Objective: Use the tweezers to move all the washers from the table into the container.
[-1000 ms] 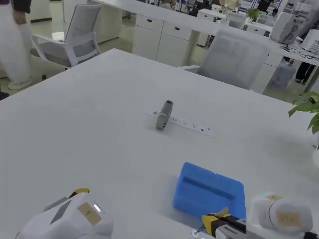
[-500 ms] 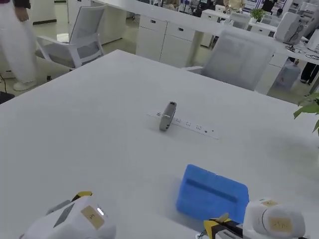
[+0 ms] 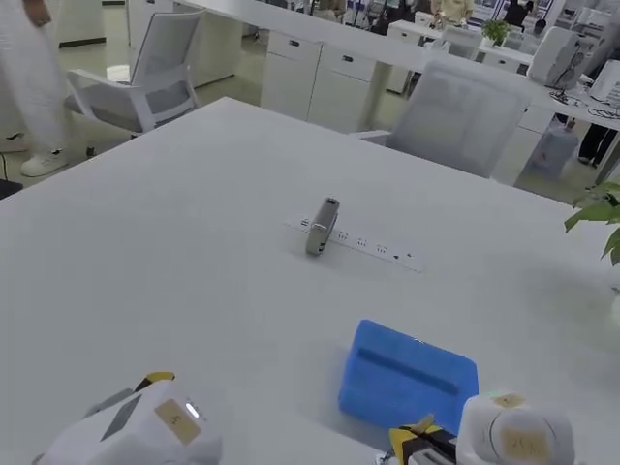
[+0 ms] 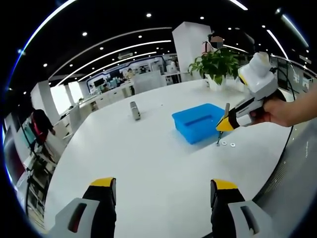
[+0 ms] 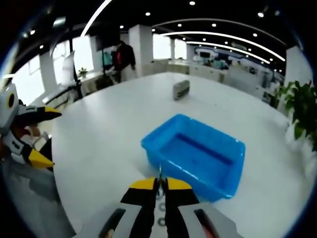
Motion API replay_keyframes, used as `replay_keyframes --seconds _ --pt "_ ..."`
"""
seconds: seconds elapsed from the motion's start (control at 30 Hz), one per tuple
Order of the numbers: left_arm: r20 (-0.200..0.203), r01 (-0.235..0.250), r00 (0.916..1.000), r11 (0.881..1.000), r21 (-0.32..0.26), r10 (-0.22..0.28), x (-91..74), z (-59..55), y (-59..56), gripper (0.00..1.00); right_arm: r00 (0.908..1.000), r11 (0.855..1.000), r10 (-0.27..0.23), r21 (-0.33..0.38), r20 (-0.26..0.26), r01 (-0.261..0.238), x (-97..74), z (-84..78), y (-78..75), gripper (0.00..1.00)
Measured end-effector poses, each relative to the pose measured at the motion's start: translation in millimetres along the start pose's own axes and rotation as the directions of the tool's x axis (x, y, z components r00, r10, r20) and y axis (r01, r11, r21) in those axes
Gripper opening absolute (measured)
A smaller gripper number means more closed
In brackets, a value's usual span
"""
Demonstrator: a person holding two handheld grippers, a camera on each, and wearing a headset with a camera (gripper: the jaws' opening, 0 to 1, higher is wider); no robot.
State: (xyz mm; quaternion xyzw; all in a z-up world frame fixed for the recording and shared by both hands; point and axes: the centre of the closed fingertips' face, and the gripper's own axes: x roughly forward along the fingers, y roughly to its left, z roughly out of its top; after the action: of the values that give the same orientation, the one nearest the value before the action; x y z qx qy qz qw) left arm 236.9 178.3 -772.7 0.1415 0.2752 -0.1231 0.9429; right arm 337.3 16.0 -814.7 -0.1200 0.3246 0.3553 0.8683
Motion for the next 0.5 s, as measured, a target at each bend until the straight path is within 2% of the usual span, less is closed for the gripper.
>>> replay_keyframes --seconds 0.27,0.5 --pt "0.004 0.002 1.0000 1.000 -0.001 -0.002 0.0 0.8 -0.1 0.79 0.9996 1.000 0.004 0.024 -0.026 -0.003 0.6 2.4 -3.0 0.02" --pt "0.003 0.003 1.0000 1.000 -0.001 -0.003 0.1 0.7 -0.3 0.79 0.9994 0.998 0.033 0.046 0.010 -0.033 -11.8 19.1 1.4 0.02"
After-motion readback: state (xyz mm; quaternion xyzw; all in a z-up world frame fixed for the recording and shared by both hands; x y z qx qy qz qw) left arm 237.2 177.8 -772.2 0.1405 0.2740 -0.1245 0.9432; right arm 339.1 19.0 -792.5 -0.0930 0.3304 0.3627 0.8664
